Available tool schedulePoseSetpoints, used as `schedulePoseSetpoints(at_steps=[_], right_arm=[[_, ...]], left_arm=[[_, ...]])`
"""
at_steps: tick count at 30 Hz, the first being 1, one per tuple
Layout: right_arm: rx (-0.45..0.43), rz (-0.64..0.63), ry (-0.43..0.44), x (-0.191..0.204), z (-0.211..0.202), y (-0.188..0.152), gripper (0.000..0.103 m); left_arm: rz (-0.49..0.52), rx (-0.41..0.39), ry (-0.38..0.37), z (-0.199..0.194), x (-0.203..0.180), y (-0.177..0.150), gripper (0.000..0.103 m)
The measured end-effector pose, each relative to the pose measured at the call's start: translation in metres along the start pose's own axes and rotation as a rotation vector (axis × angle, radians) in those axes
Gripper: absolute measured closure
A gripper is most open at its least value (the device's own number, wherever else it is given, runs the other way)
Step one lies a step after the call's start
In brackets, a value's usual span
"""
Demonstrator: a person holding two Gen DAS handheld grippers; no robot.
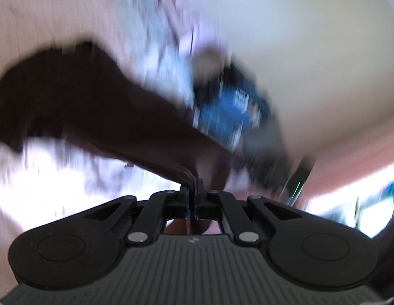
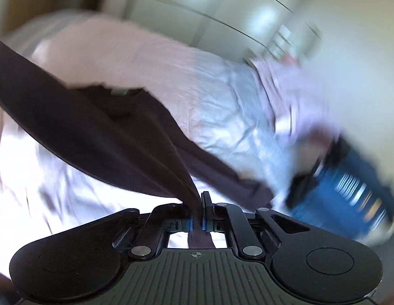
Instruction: Fold clothes
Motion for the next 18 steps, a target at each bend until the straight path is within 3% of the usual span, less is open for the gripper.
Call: schedulePoseSetpoints(at_steps=[2, 4, 7, 9, 10, 12, 14, 18], right_arm=[[0.035, -0.090, 0.037, 0.009, -0.001, -0.014, 0.098], [0.108, -0.149, 0.102, 0.037, 0.024, -0.043, 0.098], [0.346, -0.286, 0.229, 0.089, 0.081, -0.138, 0.096], [0.470, -0.361, 0.307, 0.110, 0.095, -0.181, 0.062], [0.525, -0.392, 0.345, 0.118, 0.100, -0.200, 0.055], [0.530, -0.363, 0.397, 0.110, 0.099, -0.209, 0.050], [0.502, -0.351, 0.423, 0.101, 0.089, -0.206, 0.049], [0.402, -0.273, 0.436, 0.077, 0.092, -0.160, 0.049]], left_arm=[[-0.050, 0.127, 0.054, 0.035, 0.018, -0.045, 0.102], [-0.151, 0.233, 0.105, 0.071, 0.043, -0.090, 0.102], [-0.204, 0.319, 0.250, 0.098, 0.069, -0.137, 0.101], [-0.211, 0.377, 0.360, 0.109, 0.081, -0.164, 0.100], [-0.214, 0.380, 0.391, 0.108, 0.082, -0.168, 0.100], [-0.224, 0.341, 0.432, 0.100, 0.080, -0.164, 0.097], [-0.229, 0.243, 0.468, 0.088, 0.077, -0.143, 0.089], [-0.201, 0.003, 0.567, 0.064, 0.080, -0.080, 0.069]])
Point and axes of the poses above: each gripper's, at about its wrist camera, not at the fingertips, and z roughly the way its jaws point, x to its left, y to its top, the point moved 6 cm from there along z, roughly the way its jaws point, and after that the axes turned 1 degree about z, right-handed, at the moved point
